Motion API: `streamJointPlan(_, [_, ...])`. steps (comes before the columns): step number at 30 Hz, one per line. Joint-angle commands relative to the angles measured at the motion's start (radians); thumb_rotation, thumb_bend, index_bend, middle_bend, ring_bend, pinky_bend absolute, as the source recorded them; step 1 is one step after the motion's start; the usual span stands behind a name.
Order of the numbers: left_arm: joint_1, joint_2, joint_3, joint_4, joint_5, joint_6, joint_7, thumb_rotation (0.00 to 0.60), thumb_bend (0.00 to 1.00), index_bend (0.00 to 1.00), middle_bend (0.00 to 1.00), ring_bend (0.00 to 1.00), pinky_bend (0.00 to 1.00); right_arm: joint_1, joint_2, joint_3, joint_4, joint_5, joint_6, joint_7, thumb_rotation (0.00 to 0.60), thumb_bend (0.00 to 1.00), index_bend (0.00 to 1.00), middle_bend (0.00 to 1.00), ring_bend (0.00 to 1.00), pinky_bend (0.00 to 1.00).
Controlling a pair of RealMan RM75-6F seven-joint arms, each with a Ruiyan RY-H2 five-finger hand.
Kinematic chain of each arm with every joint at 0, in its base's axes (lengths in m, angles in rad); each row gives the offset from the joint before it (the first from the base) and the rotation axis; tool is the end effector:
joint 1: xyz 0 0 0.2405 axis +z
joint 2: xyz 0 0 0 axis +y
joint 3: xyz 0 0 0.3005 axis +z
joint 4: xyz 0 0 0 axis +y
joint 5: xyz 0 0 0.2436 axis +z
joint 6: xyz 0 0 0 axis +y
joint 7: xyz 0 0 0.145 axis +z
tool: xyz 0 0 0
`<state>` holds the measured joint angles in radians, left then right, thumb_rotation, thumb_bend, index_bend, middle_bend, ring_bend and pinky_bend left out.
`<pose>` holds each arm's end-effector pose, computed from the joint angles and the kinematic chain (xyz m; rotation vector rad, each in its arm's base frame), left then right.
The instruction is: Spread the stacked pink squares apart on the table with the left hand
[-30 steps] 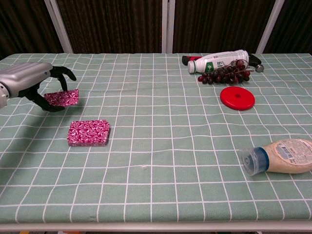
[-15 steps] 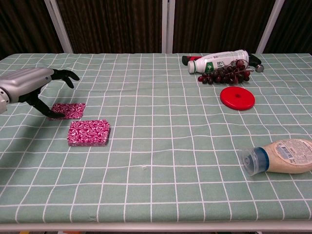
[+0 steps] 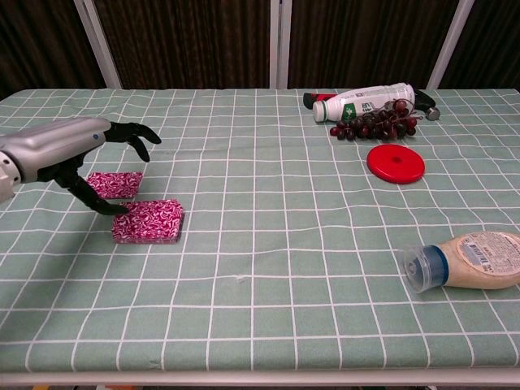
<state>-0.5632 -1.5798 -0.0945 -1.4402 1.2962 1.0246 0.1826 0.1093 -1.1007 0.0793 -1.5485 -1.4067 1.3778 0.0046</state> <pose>-0.2360 0.3242 -0.0621 -1.8404 -1.0698 -0.9535 -0.3912 -0.2053 0.1591 1.3670 -0.9273 0.7829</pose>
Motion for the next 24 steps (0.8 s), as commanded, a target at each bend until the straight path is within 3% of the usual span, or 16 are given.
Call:
streamJointPlan(1, [0.029,-0.01,0.025,-0.058,-0.031,0.042,0.098,0.6,0.13,0.15,0.26,0.08,0.09,0.0,0.001,0.0,0.001,0.001,0.0,0.001,0.6,0.17,0.0,0.0,0.0,0.0])
streamJointPlan(4, [0.04,-0.047,0.031,-0.053,-0.036,0.067,0.131,0.6,0.13,0.15,0.24,0.04,0.07,0.0,0.001,0.001,0.003,0.002,-0.001,0.004,0.6,0.17,0.0,0.0,0.0,0.0])
streamJointPlan(12, [0.031,-0.108,0.033,0.007,-0.043,0.044,0.137,0.6,0.13,0.15,0.22,0.03,0.07,-0.001,-0.002,-0.002,0.012,0.004,-0.005,0.011,0.6,0.17,0.0,0.0,0.0,0.0])
streamJointPlan(24, [0.012,-0.129,0.026,0.065,-0.078,-0.011,0.154,0.6,0.13,0.15,0.25,0.03,0.07,-0.001,-0.002,0.001,0.026,0.011,-0.013,0.027,0.6,0.17,0.0,0.0,0.0,0.0])
